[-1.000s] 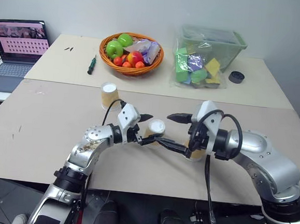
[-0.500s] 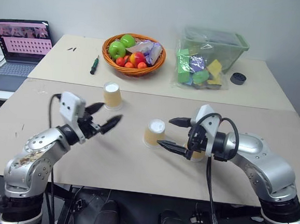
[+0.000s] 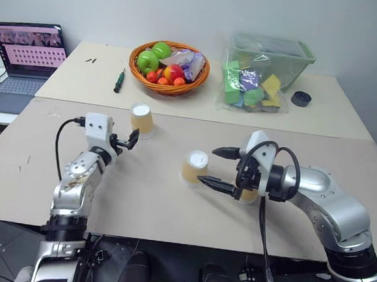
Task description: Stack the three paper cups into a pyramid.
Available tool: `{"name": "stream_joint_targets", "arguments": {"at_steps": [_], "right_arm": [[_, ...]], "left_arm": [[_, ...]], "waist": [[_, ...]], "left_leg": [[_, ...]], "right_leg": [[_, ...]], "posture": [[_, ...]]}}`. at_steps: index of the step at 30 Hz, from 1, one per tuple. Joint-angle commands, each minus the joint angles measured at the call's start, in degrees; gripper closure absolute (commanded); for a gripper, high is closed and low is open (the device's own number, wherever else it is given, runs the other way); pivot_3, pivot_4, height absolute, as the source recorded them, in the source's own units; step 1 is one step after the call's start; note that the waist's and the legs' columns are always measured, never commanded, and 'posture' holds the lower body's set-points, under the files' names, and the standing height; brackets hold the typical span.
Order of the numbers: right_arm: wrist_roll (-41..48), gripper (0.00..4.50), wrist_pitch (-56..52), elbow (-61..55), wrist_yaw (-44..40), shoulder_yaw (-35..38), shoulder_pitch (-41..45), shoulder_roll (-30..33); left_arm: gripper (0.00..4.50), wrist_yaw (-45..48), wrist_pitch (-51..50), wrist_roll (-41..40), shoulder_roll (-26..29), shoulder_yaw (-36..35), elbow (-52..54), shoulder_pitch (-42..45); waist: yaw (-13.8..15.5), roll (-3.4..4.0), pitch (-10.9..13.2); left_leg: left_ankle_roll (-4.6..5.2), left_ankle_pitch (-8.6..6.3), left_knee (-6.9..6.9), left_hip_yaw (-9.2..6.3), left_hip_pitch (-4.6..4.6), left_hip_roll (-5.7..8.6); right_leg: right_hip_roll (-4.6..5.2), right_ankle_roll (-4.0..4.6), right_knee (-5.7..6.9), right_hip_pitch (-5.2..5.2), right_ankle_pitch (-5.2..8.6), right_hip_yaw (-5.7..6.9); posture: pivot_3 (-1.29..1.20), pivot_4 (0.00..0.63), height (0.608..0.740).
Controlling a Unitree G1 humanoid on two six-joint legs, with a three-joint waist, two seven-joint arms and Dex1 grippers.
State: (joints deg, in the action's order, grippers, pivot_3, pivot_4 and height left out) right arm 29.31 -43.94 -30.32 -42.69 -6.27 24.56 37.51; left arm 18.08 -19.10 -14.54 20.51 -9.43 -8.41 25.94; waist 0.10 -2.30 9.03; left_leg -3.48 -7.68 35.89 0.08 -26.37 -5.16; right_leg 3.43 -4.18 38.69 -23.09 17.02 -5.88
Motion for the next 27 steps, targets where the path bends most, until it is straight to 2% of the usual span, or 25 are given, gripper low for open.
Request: {"name": "stream_joint_targets", "arguments": {"at_steps": [1, 9, 19, 27], "right_arm": [[-0.11, 0.0, 1.25, -1.96, 0.26, 1.47, 0.39, 0.39], [0.03, 0.0, 1.27, -2.08, 0.59, 1.61, 0.59, 0.15], [0.23, 0.0, 1.52, -2.25, 0.59, 1.72, 0.84, 0.0], [0.44, 0.0, 1.17, -2.7, 0.84, 2.21, 0.56, 0.24]], "left_arm": [[0.07, 1.95, 5.14, 1.65, 0.58, 0.62, -5.91, 4.16], [0.07, 5.16, 11.8, 3.64, -0.36, 1.78, -21.91, 14.28], [0.07, 6.82, 17.17, 6.3, -2.6, 3.66, -36.03, 25.61], [0.07, 6.72, 20.36, 7.05, -2.86, 3.31, -42.76, 28.41]], "waist": [[0.03, 0.0, 0.0], [0.28, 0.0, 0.0], [0.43, -0.01, 0.01], [0.34, -0.02, 0.01]], "left_leg": [[0.0, 0.0, -0.01, 0.0, 0.0, 0.0], [-0.01, 0.01, 0.0, -0.04, -0.01, 0.01], [-0.02, 0.02, -0.01, -0.07, -0.08, 0.01], [-0.02, 0.02, -0.04, -0.08, -0.08, 0.01]], "right_leg": [[0.0, 0.0, 0.0, 0.0, 0.0, 0.0], [0.0, -0.01, 0.0, 0.02, 0.0, 0.07], [0.0, -0.01, -0.05, 0.0, 0.0, 0.13], [0.0, -0.01, -0.05, -0.01, 0.0, 0.13]], "posture": [[0.0, 0.15, 0.692], [0.0, 0.15, 0.692], [0.0, 0.15, 0.692], [0.0, 0.15, 0.692]]}}
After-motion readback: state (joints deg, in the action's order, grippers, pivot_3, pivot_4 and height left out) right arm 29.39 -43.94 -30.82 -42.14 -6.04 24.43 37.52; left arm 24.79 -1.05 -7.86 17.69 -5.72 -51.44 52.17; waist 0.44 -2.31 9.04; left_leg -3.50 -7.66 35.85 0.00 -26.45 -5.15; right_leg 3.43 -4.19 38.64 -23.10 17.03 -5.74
